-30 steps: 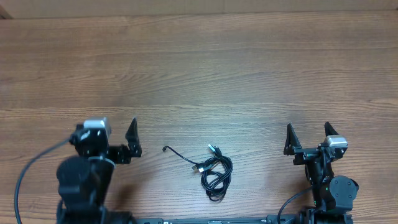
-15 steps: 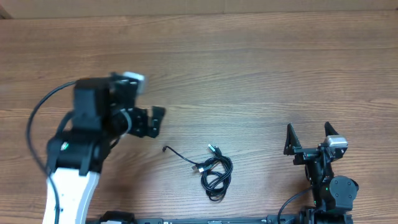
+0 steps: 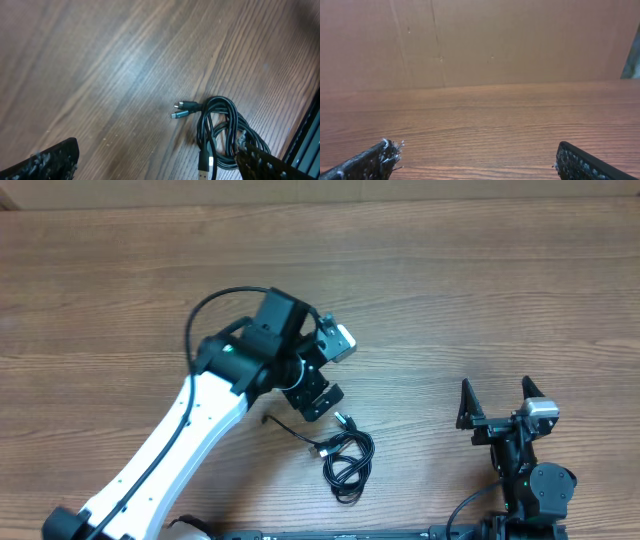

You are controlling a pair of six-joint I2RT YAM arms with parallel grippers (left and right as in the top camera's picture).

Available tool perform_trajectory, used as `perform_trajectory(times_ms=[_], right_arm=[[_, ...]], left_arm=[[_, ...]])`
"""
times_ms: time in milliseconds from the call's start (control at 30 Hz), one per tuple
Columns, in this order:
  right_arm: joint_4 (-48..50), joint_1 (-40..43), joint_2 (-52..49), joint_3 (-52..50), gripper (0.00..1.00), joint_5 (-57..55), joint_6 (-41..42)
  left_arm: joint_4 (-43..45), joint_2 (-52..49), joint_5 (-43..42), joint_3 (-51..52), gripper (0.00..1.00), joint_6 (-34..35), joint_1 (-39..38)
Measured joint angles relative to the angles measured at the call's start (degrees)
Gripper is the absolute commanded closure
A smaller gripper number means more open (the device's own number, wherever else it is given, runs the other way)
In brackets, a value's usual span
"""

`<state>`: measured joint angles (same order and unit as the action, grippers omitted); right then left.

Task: Untangle cables
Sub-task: 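Move the left gripper over the black cable bundle and lower onto it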

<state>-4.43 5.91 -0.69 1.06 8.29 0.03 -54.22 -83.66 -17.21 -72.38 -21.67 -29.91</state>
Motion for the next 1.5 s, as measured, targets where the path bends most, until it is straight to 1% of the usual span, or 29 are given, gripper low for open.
perform_trajectory(times_ms=[200, 367, 567, 767, 867, 900, 933, 967, 1100, 1233, 1300, 1433, 1500], right_arm=[[0.02, 0.00, 0.00, 0.00, 0.00, 0.00, 0.00], [0.02, 0.00, 0.00, 0.00, 0.00, 0.00, 0.00], [0.00, 0.00, 0.00, 0.00, 0.00, 0.02, 0.00], [0.04, 0.00, 0.00, 0.00, 0.00, -0.02, 0.02], [0.02, 0.00, 0.00, 0.00, 0.00, 0.00, -0.02], [0.02, 0.00, 0.00, 0.00, 0.00, -0.02, 0.00], [0.02, 0.00, 0.00, 0.00, 0.00, 0.00, 0.00], [0.00, 0.00, 0.00, 0.00, 0.00, 0.00, 0.02], [0.00, 0.00, 0.00, 0.00, 0.00, 0.00, 0.00], [0.02, 0.00, 0.00, 0.00, 0.00, 0.00, 0.00], [0.02, 0.00, 0.00, 0.00, 0.00, -0.02, 0.00], [0.02, 0.00, 0.00, 0.00, 0.00, 0.02, 0.00], [0.00, 0.00, 0.00, 0.00, 0.00, 0.00, 0.00]], left_arm=[[0.17, -5.53, -2.14, 0.00, 0.00, -0.90, 0.00], [0.33, -9.40, -7.82, 0.00, 0.00, -1.03, -0.11], [1.11, -14.23, -10.73, -0.11, 0.00, -1.03, -2.99], [1.03, -19.28, -9.33, -0.11, 0.00, -1.05, -7.69], [0.22, -20.15, -6.91, -0.11, 0.08, -1.07, -9.86], [-0.59, -20.31, -5.64, -0.11, 0.14, -1.16, -10.43], [-1.31, -20.44, -4.31, -0.13, 0.17, -1.22, -10.86], [-2.21, -20.46, -3.28, -0.15, 0.18, -1.36, -11.02], [-5.64, -20.50, 0.17, -0.15, 0.17, -1.44, -11.26], [-7.52, -20.50, 1.27, -0.13, 0.17, -1.44, -11.26], [-7.26, -20.50, 1.40, 0.07, 0.18, -1.44, -11.26], [-6.40, -20.52, 1.18, 1.79, 0.24, -1.44, -11.26], [-5.79, -20.52, 0.26, 3.10, 0.23, -1.46, -11.26]])
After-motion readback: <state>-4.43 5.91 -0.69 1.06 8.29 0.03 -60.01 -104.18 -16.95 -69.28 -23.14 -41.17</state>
